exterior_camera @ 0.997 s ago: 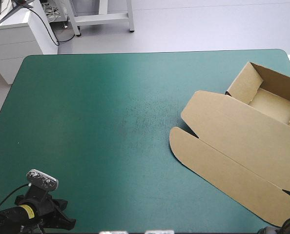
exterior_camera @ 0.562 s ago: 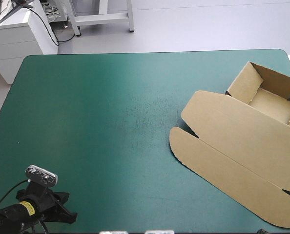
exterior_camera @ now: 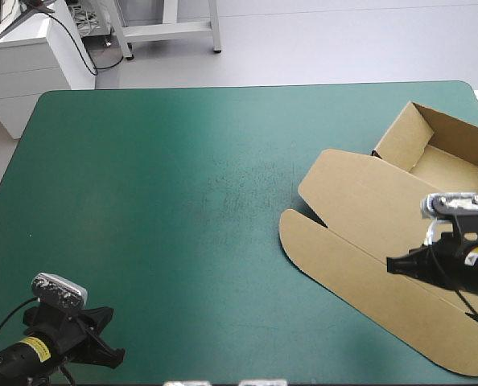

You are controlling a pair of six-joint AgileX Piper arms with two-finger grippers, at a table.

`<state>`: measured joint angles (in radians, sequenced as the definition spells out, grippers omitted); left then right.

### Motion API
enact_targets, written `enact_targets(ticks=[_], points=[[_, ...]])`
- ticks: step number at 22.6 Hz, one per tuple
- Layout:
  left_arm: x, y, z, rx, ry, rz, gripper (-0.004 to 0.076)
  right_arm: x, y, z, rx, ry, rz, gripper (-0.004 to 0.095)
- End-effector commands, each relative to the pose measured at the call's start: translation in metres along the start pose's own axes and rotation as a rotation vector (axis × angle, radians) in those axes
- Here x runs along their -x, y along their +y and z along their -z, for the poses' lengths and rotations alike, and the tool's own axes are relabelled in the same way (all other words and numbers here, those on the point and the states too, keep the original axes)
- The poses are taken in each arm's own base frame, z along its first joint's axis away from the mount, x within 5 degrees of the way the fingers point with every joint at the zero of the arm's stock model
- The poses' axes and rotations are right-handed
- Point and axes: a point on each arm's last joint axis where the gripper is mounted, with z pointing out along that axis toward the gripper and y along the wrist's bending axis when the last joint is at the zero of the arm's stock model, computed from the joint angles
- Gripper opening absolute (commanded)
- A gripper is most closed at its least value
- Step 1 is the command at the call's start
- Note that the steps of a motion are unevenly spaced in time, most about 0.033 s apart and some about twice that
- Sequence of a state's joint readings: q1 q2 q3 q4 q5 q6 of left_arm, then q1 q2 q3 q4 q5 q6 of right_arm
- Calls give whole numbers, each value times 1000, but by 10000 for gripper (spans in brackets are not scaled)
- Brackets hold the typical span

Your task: Fold the box

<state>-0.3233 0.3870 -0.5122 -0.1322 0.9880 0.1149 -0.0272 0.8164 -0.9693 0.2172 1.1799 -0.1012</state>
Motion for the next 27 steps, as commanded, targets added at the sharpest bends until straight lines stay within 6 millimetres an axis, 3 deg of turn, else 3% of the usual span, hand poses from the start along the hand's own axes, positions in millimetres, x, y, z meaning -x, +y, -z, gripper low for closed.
enact_targets(ticks=[1, 5, 9, 27], points=[[10, -1, 1, -10, -91, -14, -8, -25, 1, 1, 0, -120, 14, -13], [10, -1, 0, -9, -94, -13, -8, -77, -4, -22, -11, -117, 60, -13], [10, -1, 0, -9, -94, -13, -8, -113, -5, -31, -14, -125, 91, -13], [10, -1, 0, -11, -94, -8, -8, -141, 2, 1, -15, -396, 120, -13]])
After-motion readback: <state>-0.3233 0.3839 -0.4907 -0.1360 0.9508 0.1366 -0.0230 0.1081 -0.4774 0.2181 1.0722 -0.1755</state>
